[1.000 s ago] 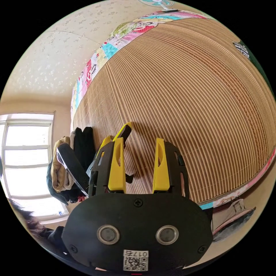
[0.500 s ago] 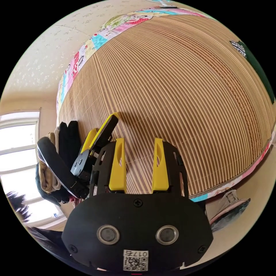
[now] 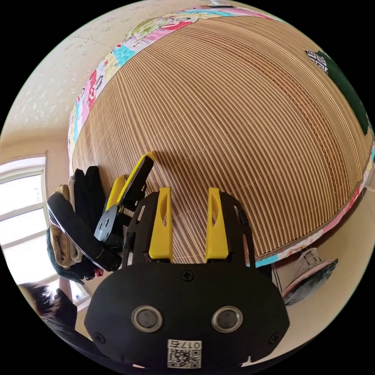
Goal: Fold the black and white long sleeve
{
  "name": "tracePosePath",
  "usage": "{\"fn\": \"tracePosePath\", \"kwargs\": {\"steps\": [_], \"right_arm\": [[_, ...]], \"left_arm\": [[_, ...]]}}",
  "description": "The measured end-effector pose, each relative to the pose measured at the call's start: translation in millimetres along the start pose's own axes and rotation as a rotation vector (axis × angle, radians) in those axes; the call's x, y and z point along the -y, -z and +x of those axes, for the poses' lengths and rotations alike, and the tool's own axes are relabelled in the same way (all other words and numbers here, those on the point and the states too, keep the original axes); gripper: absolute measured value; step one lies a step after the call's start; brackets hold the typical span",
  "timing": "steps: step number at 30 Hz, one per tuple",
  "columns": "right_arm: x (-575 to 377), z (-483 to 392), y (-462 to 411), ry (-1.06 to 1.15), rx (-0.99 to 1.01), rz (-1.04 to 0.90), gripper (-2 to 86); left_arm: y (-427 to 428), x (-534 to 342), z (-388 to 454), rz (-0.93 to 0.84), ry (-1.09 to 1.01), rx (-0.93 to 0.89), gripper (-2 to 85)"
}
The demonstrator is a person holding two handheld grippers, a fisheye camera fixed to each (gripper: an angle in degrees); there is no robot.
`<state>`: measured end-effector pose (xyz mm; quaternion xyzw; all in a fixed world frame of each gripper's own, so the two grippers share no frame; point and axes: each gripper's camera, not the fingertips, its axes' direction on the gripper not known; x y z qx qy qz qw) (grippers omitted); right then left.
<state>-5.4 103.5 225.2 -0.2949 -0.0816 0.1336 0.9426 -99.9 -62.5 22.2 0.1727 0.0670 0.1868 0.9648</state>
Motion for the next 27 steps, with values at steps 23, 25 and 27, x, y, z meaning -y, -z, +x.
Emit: {"fn": "tracePosePath", "kwargs": {"steps": [23, 25, 27], "right_arm": [[-20.7, 81.9, 4.2, -0.249, 0.262, 0.14, 9.3], [-19.0, 83.6, 5.3, -0.248, 0.265, 0.154, 10.4], [-16.3, 83.9, 6.2, -0.23, 0.271, 0.167, 10.9]], "left_arm": [[12.9, 16.8, -27.0, 0.002, 0.0, 0.003, 22.5], [13.6, 18.0, -28.7, 0.003, 0.0, 0.003, 22.5], [14.6, 19.5, -30.8, 0.003, 0.0, 0.003, 22.5]]}}
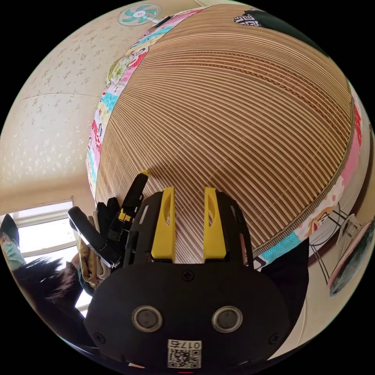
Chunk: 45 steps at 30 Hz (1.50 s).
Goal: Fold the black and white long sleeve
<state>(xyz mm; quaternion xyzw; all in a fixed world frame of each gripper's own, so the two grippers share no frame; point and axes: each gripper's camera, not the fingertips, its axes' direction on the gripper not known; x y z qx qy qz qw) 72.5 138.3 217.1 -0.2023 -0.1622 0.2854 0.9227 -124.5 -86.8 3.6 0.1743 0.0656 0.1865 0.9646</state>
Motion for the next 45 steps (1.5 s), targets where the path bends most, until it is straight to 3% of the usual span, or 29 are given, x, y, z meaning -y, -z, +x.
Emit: {"fn": "tracePosePath", "kwargs": {"steps": [8, 16, 25, 27, 31, 36, 37, 39, 45], "right_arm": [[3.9, -18.9, -5.8, 0.146, -0.151, 0.016, 9.2], [2.5, 0.8, 14.3, 0.189, -0.159, 0.065, 7.5], [56.7, 73.2, 82.7, 0.111, 0.167, 0.159, 8.1], [101.3, 94.3, 84.5, 0.156, 0.481, 0.147, 7.0], [157.5, 120.3, 67.2, 0.102, 0.875, 0.096, 5.2], [194.1, 129.9, 63.5, 0.039, 0.694, 0.035, 2.2], [198.2, 133.0, 62.7, 0.026, 0.72, 0.025, 1.8], [217.6, 153.4, 57.3, -0.103, 0.953, -0.077, 0.8], [236.3, 155.6, 81.6, -0.094, 0.94, -0.053, 0.6]], "left_arm": [[2.7, 4.4, -6.5, 0.0, 0.002, 0.004, 22.5], [4.5, 7.9, -12.8, 0.0, 0.001, -0.002, 22.5], [6.1, 10.4, -16.3, 0.001, 0.0, -0.001, 22.5], [6.4, 10.9, -17.1, 0.001, 0.0, -0.001, 22.5], [6.6, 11.5, -17.9, 0.001, 0.0, -0.001, 22.5], [6.7, 12.1, -18.7, 0.001, 0.001, 0.0, 22.5], [6.6, 12.2, -18.7, 0.001, 0.001, 0.0, 22.5], [6.5, 12.3, -18.8, 0.001, 0.001, 0.0, 22.5], [5.4, 12.5, -18.2, 0.001, 0.001, 0.0, 22.4]]}}
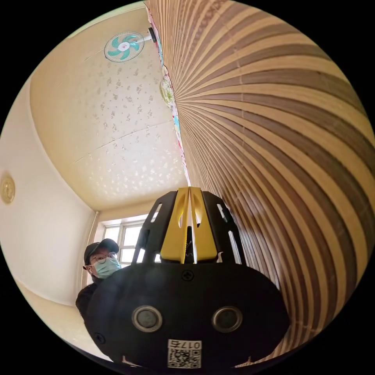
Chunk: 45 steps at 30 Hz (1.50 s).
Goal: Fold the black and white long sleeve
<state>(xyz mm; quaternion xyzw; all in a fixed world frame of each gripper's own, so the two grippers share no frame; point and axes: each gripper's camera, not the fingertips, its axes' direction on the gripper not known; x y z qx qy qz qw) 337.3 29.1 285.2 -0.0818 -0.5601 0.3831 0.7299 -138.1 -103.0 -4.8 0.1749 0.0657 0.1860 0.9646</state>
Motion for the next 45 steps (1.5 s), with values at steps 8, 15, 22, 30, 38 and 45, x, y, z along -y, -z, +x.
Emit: {"fn": "tracePosePath", "kwargs": {"steps": [8, 15, 22, 30, 38, 45], "right_arm": [[20.0, -21.1, 12.3, -0.001, 0.001, 0.001, 0.7], [35.9, -37.4, 16.6, 0.0, 0.002, 0.001, 0.6], [43.5, -47.8, 12.0, -0.016, 0.008, 0.01, 0.4], [52.7, -57.7, 5.1, -0.017, 0.012, 0.009, 0.4], [57.2, -62.1, -3.4, 0.002, 0.015, 0.006, 0.4], [56.7, -61.5, -14.3, 0.004, 0.016, 0.007, 0.5]], "left_arm": [[-2.5, -0.6, 2.4, 0.003, 0.0, 0.001, 22.5], [-5.2, -1.0, 6.2, 0.003, -0.001, 0.001, 22.5], [-7.0, -1.0, 8.4, -0.006, -0.011, 0.011, 22.5], [-8.2, -3.2, 13.3, -0.002, -0.006, -0.004, 22.5], [-7.9, -5.1, 27.9, 0.004, -0.006, -0.011, 22.5], [-6.3, -6.3, 43.7, 0.003, -0.006, -0.011, 22.5]]}}
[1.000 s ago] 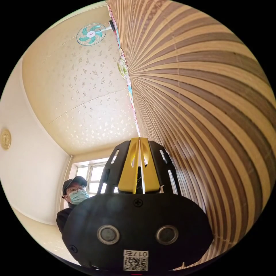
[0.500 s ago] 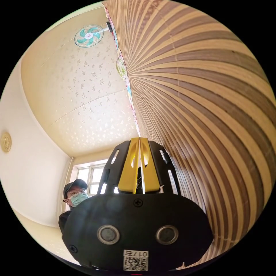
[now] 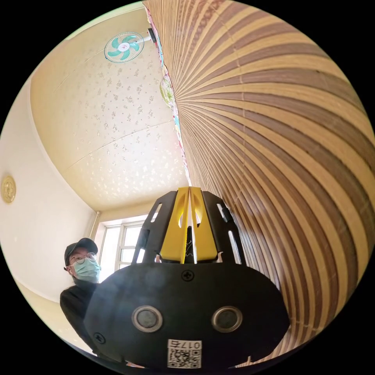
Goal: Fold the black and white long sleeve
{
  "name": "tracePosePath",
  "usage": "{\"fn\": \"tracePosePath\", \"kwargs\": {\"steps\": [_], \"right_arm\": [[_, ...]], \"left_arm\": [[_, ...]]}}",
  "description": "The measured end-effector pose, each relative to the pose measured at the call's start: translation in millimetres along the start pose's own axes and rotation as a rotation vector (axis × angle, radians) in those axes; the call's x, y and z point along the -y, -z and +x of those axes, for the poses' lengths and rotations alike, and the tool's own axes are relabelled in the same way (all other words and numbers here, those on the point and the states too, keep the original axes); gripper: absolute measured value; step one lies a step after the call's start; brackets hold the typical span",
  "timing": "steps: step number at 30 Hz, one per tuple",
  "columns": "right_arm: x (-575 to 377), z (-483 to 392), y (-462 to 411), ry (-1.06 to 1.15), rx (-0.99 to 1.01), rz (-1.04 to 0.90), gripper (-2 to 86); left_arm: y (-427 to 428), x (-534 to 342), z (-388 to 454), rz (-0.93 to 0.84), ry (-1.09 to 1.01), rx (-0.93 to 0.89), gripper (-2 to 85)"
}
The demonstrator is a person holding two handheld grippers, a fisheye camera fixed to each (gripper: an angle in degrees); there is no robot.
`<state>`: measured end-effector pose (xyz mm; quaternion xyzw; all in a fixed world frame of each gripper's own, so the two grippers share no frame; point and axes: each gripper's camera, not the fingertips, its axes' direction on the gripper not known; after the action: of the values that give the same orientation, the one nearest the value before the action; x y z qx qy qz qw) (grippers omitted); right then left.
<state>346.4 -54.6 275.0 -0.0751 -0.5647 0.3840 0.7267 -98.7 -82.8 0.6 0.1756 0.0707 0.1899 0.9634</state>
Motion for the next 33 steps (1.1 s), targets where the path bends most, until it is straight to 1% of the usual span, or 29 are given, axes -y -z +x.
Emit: {"fn": "tracePosePath", "kwargs": {"steps": [19, 33], "right_arm": [[-29.5, 27.2, -36.4, 0.002, 0.003, 0.009, 0.4], [-91.8, 80.0, -71.4, -0.017, 0.021, 0.03, 0.3]], "left_arm": [[14.1, -4.5, 58.9, 0.007, -0.008, 0.019, 21.5], [36.9, -8.3, 108.3, 0.005, 0.0, 0.002, 21.1]]}}
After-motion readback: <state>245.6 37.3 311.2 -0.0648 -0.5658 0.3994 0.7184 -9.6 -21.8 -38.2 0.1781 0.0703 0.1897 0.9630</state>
